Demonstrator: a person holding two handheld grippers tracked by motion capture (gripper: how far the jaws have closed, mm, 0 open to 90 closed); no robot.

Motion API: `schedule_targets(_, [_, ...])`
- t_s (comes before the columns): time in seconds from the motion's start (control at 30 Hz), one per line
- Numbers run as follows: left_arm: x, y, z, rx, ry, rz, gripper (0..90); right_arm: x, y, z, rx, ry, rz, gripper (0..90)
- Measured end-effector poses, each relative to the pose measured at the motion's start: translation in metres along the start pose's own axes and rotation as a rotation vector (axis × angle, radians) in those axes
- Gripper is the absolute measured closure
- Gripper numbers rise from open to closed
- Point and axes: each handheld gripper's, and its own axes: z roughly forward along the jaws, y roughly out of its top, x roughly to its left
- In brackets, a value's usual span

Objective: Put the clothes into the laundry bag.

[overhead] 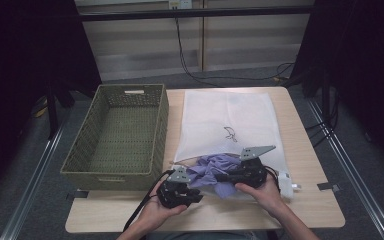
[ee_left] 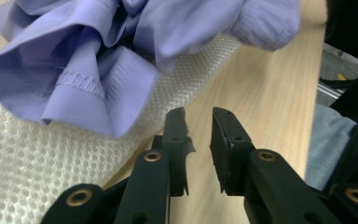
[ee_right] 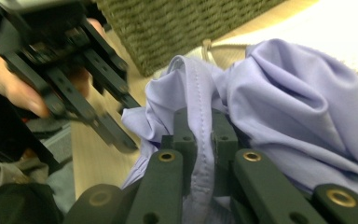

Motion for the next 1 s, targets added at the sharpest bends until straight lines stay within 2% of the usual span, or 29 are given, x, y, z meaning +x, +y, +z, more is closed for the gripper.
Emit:
schedule_targets(0.17, [0.0, 0.01, 0.018, 0.01, 0.022, 0.049, 72.5, 0.001, 0.007, -0.003, -0.03, 0.006, 0.006, 85.1])
schedule_targets(0.23, [0.002, 0.013, 0.023, 0.0, 0.021, 0.034, 71.8, 0.0, 0.009, -0.004, -0.04, 0.006, 0.011, 85.1])
schedule_targets(0.33, [0.002, 0.018, 0.029, 0.013, 0.013, 0.054, 69.3, 0.0, 0.01, -0.005, -0.048, 0.006, 0.009, 85.1])
schedule_targets(0.43, [0.0, 0.022, 0.034, -0.006, 0.01, 0.067, 66.1, 0.0, 0.01, -0.006, -0.052, 0.008, 0.013, 85.1])
schedule_targets(0.47, [0.0, 0.023, 0.035, -0.016, 0.018, 0.064, 66.0, -0.001, 0.01, -0.006, -0.057, 0.006, 0.017, 85.1])
schedule_targets(0.5, [0.001, 0.024, 0.036, -0.021, 0.005, 0.065, 65.3, -0.001, 0.01, -0.006, -0.061, 0.009, 0.018, 85.1])
schedule_targets(0.6, [0.001, 0.023, 0.042, -0.007, -0.007, 0.069, 65.1, -0.001, 0.011, -0.007, -0.063, 0.006, 0.018, 85.1])
schedule_targets(0.67, [-0.002, 0.022, 0.047, 0.0, 0.007, 0.096, 65.2, -0.002, 0.011, -0.007, -0.066, 0.006, 0.02, 85.1])
schedule_targets(0.7, [-0.004, 0.022, 0.048, 0.008, 0.009, 0.098, 66.0, -0.003, 0.01, -0.007, -0.065, 0.001, 0.021, 85.1])
schedule_targets(0.73, [-0.005, 0.022, 0.048, 0.025, 0.03, 0.117, 68.1, -0.004, 0.01, -0.007, -0.066, -0.002, 0.024, 85.1])
schedule_targets(0.83, [-0.007, 0.021, 0.05, 0.015, 0.04, 0.115, 77.5, -0.008, 0.008, -0.006, -0.063, -0.014, 0.033, 85.0])
schedule_targets(0.87, [-0.008, 0.02, 0.051, 0.012, 0.047, 0.126, 78.8, -0.009, 0.008, -0.006, -0.059, -0.021, 0.031, 85.0])
schedule_targets(0.9, [-0.008, 0.021, 0.049, 0.049, 0.052, 0.166, 80.6, -0.01, 0.007, -0.005, -0.058, -0.027, 0.032, 84.9])
schedule_targets(0.97, [-0.01, 0.02, 0.052, 0.016, 0.049, 0.136, 84.0, -0.012, 0.006, -0.003, -0.052, -0.032, 0.037, 84.8])
schedule_targets(1.0, [-0.01, 0.021, 0.051, 0.026, 0.053, 0.137, 84.3, -0.013, 0.006, -0.002, -0.043, -0.037, 0.036, 84.8])
